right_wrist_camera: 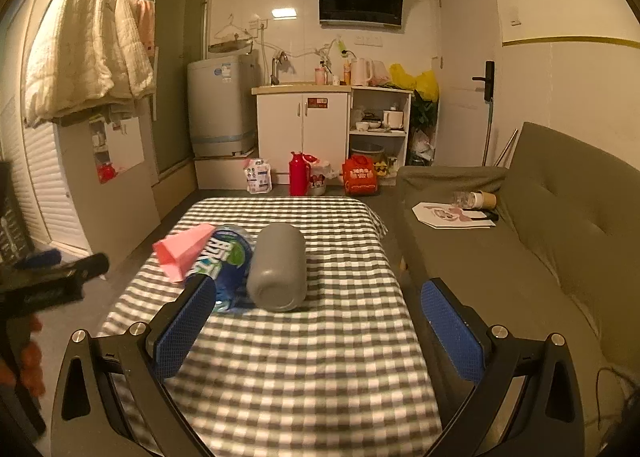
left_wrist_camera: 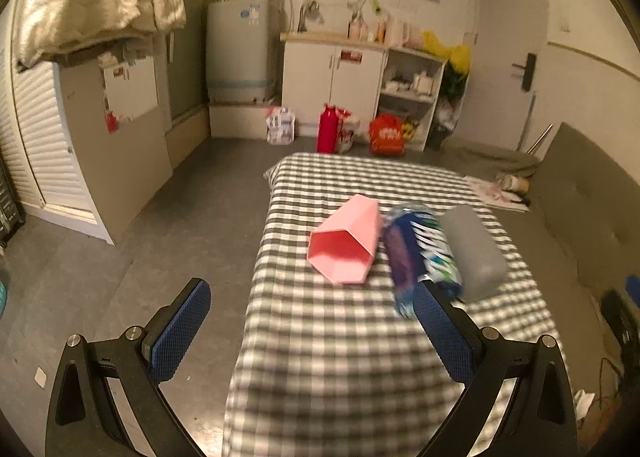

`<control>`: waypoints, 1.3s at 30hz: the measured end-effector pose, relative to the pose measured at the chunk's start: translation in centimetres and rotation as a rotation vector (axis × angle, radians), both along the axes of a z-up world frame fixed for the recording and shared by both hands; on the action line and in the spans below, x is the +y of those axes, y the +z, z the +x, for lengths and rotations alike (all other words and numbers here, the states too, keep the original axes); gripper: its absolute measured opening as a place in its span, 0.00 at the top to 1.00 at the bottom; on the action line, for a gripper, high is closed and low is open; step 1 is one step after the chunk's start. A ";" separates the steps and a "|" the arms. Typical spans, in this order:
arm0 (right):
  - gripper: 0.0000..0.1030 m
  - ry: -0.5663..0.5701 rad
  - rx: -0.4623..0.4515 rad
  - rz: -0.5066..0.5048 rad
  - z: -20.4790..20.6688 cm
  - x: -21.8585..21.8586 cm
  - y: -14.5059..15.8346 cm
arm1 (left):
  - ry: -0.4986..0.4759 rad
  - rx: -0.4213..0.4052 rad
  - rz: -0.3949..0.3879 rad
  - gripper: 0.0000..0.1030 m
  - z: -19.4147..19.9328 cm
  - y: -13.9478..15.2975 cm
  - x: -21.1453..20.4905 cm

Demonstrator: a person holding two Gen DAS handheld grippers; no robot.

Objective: Flip cup upside down
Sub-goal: 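Reach the left tool to the pink cup and close its fingers on it, then lift the pink cup with the left tool and turn it upright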

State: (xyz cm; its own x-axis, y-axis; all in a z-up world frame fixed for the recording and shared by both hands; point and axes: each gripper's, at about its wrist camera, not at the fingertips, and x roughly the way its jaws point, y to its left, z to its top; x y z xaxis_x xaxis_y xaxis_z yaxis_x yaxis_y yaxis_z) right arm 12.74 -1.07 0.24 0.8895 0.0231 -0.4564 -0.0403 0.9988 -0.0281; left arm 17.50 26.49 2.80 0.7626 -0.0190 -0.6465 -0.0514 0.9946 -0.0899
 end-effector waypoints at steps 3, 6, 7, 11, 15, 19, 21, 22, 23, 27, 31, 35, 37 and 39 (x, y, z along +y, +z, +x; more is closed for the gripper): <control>0.00 -0.002 0.025 0.016 1.9 -0.2 -1.4 | -0.002 0.045 -0.028 0.00 3.5 -1.6 0.3; 0.00 -0.009 0.043 0.033 3.4 -0.5 -2.4 | -0.034 0.083 -0.068 0.00 5.9 -3.3 0.4; 0.00 -0.011 0.049 0.034 3.9 -0.5 -2.6 | -0.041 0.092 -0.074 0.00 6.3 -3.6 0.3; 0.00 -0.020 0.068 0.034 5.9 -0.7 -3.5 | -0.089 0.117 -0.107 0.00 7.3 -5.0 -0.3; 0.00 -0.030 0.082 0.019 8.2 -0.5 -4.0 | -0.111 0.140 -0.131 0.01 8.5 -5.9 -0.3; 0.00 -0.034 0.085 0.017 9.4 -0.2 -4.1 | -0.145 0.167 -0.169 0.01 10.0 -6.4 -0.2; 0.00 -0.029 0.089 0.020 9.5 0.0 -4.3 | -0.167 0.180 -0.174 0.02 10.7 -6.5 -0.3; 0.00 -0.027 0.094 0.017 9.6 0.1 -4.5 | -0.181 0.182 -0.182 0.09 10.9 -6.5 -0.3; 0.00 -0.026 0.097 0.014 9.7 0.2 -4.6 | -0.195 0.186 -0.193 0.22 11.2 -6.5 -0.2; 0.00 -0.027 0.107 0.028 9.4 0.1 -4.8 | -0.222 0.217 -0.211 0.30 11.7 -6.6 -0.1; 0.00 -0.031 0.105 0.033 8.7 -0.1 -4.2 | -0.203 0.219 -0.171 0.30 10.3 -6.2 0.4; 0.00 -0.021 0.099 0.039 7.0 -0.1 -3.0 | -0.160 0.249 -0.166 0.30 7.6 -6.1 1.6; 0.00 -0.011 0.096 0.041 5.7 0.0 -2.3 | -0.140 0.257 -0.133 0.30 5.5 -5.9 1.9; 0.00 0.003 0.099 0.043 4.3 0.3 -1.7 | -0.143 0.283 -0.107 0.31 2.9 -5.9 1.8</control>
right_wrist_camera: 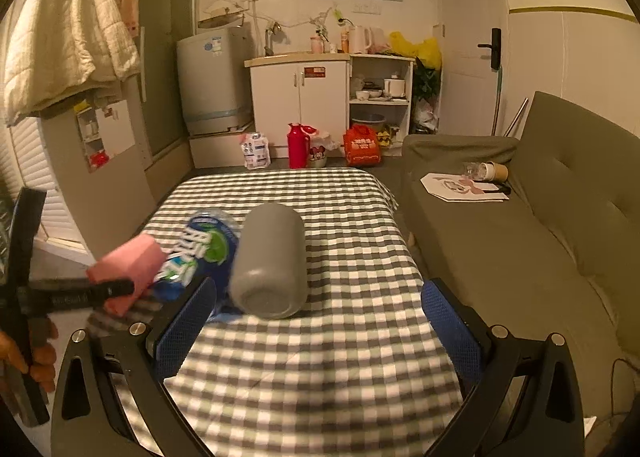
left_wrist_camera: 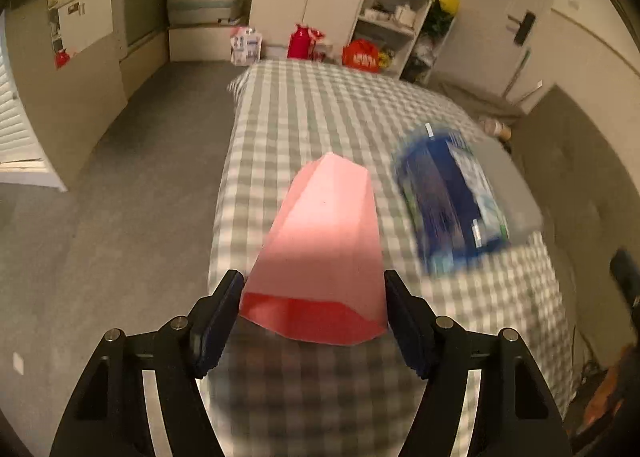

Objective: Flip cup upside down
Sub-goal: 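Lift the pink cup with the left tool and turn it upright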

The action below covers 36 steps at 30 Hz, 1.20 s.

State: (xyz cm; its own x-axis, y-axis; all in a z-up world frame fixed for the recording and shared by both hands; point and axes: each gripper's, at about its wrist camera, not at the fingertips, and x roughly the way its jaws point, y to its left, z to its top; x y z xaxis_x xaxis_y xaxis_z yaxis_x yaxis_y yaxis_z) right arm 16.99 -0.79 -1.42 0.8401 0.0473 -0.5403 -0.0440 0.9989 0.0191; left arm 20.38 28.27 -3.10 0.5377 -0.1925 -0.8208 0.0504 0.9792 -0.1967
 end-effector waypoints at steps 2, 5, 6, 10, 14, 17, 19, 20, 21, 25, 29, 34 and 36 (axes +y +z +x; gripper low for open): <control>0.00 0.016 0.008 -0.002 -1.5 0.3 0.5 | -0.010 0.006 0.025 0.31 -2.7 0.2 -0.4; 0.00 0.038 0.037 -0.002 -4.4 0.8 1.0 | -0.021 0.029 0.019 0.31 -7.0 0.1 -1.5; 0.00 0.046 0.051 -0.001 -5.3 0.8 0.9 | -0.015 0.030 -0.003 0.31 -8.3 0.1 -1.8; 0.00 0.065 0.129 -0.005 -8.3 0.8 0.7 | 0.001 0.058 -0.070 0.31 -11.5 0.0 -3.9; 0.00 0.052 0.189 0.009 -10.1 0.2 0.5 | -0.015 0.080 -0.059 0.31 -12.7 0.3 -7.0; 0.00 0.031 0.216 0.043 -10.4 -0.7 0.4 | -0.025 0.084 -0.040 0.31 -13.0 0.4 -8.3; 0.00 0.010 0.233 0.056 -10.3 -1.3 0.3 | -0.029 0.083 -0.056 0.30 -13.1 0.4 -8.5; 0.00 0.004 0.239 0.057 -10.3 -1.5 0.2 | -0.036 0.085 -0.072 0.29 -13.1 0.3 -8.4; 0.00 0.000 0.247 0.054 -10.2 -1.6 0.2 | -0.047 0.085 -0.091 0.28 -13.2 0.3 -8.3; 0.00 0.013 0.281 0.034 -9.8 -1.5 0.2 | -0.067 0.088 -0.120 0.20 -13.7 0.4 -8.4; 0.00 0.037 0.313 0.019 -9.6 -0.7 0.5 | -0.131 0.086 -0.141 0.20 -15.4 1.2 -8.2; 0.00 0.067 0.392 0.037 -8.4 1.4 0.7 | -0.139 0.046 -0.164 0.20 -17.1 2.6 -6.0; 0.00 0.081 0.431 0.050 -7.5 2.5 0.7 | -0.104 0.024 -0.155 0.20 -17.1 3.1 -4.2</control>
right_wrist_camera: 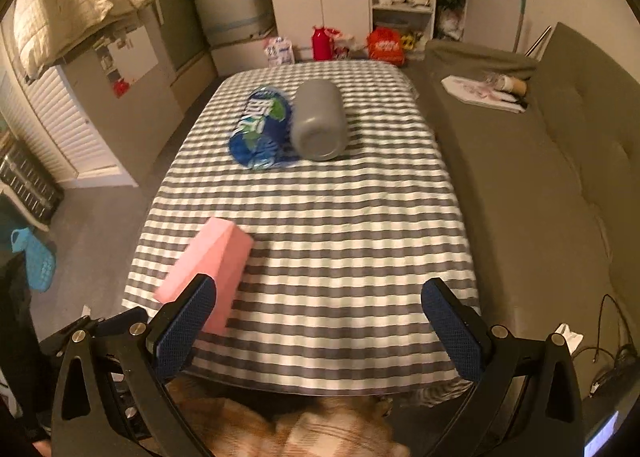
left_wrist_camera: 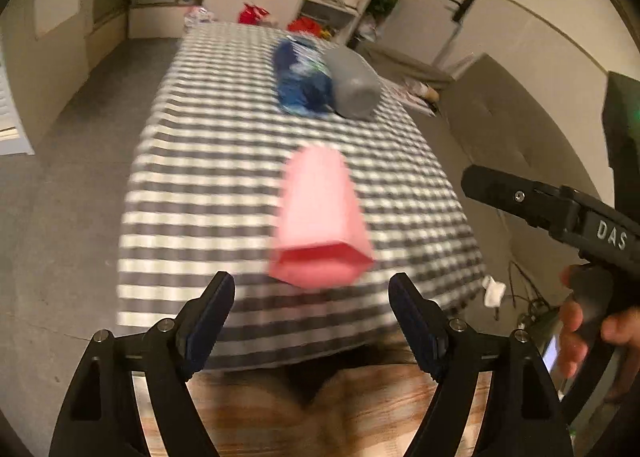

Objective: Flip cup upside down

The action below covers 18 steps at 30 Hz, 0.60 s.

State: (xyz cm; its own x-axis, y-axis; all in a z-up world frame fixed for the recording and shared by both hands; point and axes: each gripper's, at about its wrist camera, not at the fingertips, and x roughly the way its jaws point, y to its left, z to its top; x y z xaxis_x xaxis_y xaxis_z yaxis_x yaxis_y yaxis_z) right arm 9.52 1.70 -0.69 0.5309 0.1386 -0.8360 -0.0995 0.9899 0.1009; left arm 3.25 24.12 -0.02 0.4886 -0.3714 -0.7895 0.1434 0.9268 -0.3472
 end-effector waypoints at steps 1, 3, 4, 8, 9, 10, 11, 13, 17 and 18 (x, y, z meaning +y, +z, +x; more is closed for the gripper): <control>0.00 0.007 0.024 0.013 0.6 0.7 0.0 | 0.022 -0.006 0.011 0.20 0.1 0.1 0.9; 0.00 0.016 0.065 0.029 1.8 2.0 -0.3 | 0.082 -0.016 0.047 0.20 0.7 0.0 3.0; 0.00 0.023 0.086 0.034 2.4 2.8 -0.5 | 0.103 -0.017 0.062 0.20 1.1 -0.3 3.9; 0.00 0.055 0.194 0.025 5.1 6.1 -2.3 | 0.195 0.004 0.131 0.20 3.3 -2.3 6.9; 0.00 0.058 0.227 0.021 5.8 6.7 -3.2 | 0.216 0.015 0.138 0.20 3.9 -2.9 7.5; 0.00 0.057 0.262 0.017 6.3 7.3 -4.1 | 0.226 0.023 0.139 0.20 4.4 -3.3 8.0; 0.00 0.058 0.292 0.018 6.7 7.8 -4.9 | 0.232 0.027 0.140 0.20 4.8 -3.7 8.3; 0.00 0.056 0.340 0.030 7.5 8.4 -6.6 | 0.229 0.029 0.146 0.20 5.4 -4.1 8.8; 0.00 0.033 0.381 0.044 8.6 8.8 -8.8 | 0.210 0.030 0.150 0.20 6.1 -4.9 9.0; 0.00 0.033 0.386 0.052 8.8 8.8 -9.1 | 0.207 0.034 0.148 0.20 6.2 -5.1 8.9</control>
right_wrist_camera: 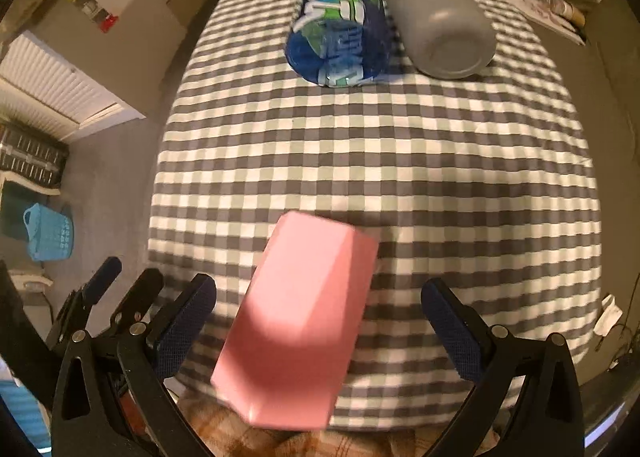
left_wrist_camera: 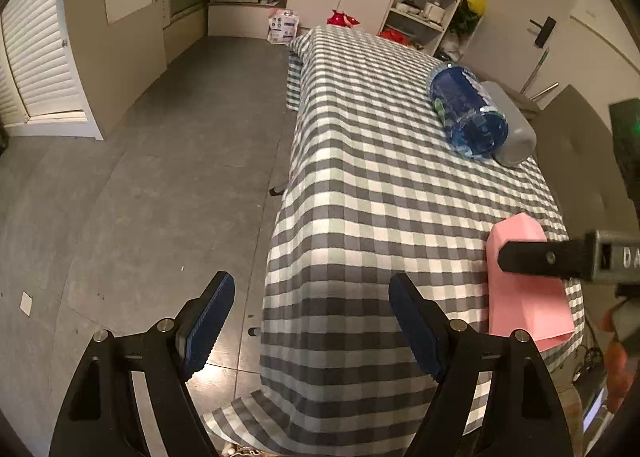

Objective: Flip cup upside down

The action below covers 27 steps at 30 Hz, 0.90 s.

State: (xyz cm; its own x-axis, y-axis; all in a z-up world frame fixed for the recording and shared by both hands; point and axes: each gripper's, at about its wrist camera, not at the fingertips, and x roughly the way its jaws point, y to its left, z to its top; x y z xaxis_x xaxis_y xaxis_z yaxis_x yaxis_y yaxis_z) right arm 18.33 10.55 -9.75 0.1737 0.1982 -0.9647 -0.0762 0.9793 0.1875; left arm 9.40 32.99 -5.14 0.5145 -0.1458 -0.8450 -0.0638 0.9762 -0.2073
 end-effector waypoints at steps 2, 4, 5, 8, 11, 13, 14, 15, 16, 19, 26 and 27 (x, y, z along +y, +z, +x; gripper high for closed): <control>0.05 0.000 0.003 0.019 0.5 0.0 -0.4 | -0.007 0.010 -0.010 0.20 0.0 -0.2 -0.1; 0.11 0.000 0.010 0.036 0.9 0.0 -0.7 | -0.008 0.022 -0.014 0.20 -0.1 -0.6 -0.2; 0.16 0.000 0.015 0.044 1.2 -0.1 -0.4 | -0.004 0.028 -0.014 0.20 -0.2 -0.6 -0.2; 0.41 0.000 0.031 0.085 1.7 -0.7 -0.5 | 0.022 0.042 -0.012 0.20 -0.2 -0.6 0.1; 0.41 -0.002 0.005 0.105 1.2 -1.4 0.6 | 0.036 0.043 -0.003 0.20 -0.3 -0.3 0.2; 0.42 0.009 -0.055 0.127 0.6 -1.9 2.0 | 0.045 0.044 0.007 0.20 -0.3 0.0 0.0; 0.42 0.018 -0.097 0.128 0.4 -2.1 2.9 | 0.045 0.044 0.006 0.20 -0.4 0.2 -0.2; 0.42 0.024 -0.135 0.121 0.0 -2.3 3.7 | 0.045 0.043 0.006 0.20 -0.4 0.3 -0.4; 0.42 0.035 -0.196 0.102 -0.5 -2.6 4.7 | 0.043 0.041 0.007 0.20 -0.5 0.5 -0.6; 0.43 0.081 -0.342 0.028 -2.0 -2.7 6.7 | 0.036 0.033 0.009 0.20 -0.6 1.1 -1.4; 0.44 0.123 -0.414 -0.016 -3.5 -2.9 6.4 | 0.001 0.033 0.022 0.20 -1.0 1.5 -3.4; 0.44 0.125 -0.417 -0.014 -3.8 -3.1 6.5 | -0.003 0.033 0.026 0.20 -1.1 1.5 -3.6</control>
State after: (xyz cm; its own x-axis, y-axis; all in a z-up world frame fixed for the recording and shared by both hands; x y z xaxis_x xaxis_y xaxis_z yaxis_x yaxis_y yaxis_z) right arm 14.55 7.44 -3.28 0.5244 0.2293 -0.8200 -0.2604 0.9601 0.1020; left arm 8.32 29.40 -3.67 0.4859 -0.1248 -0.8651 -0.0676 0.9814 -0.1795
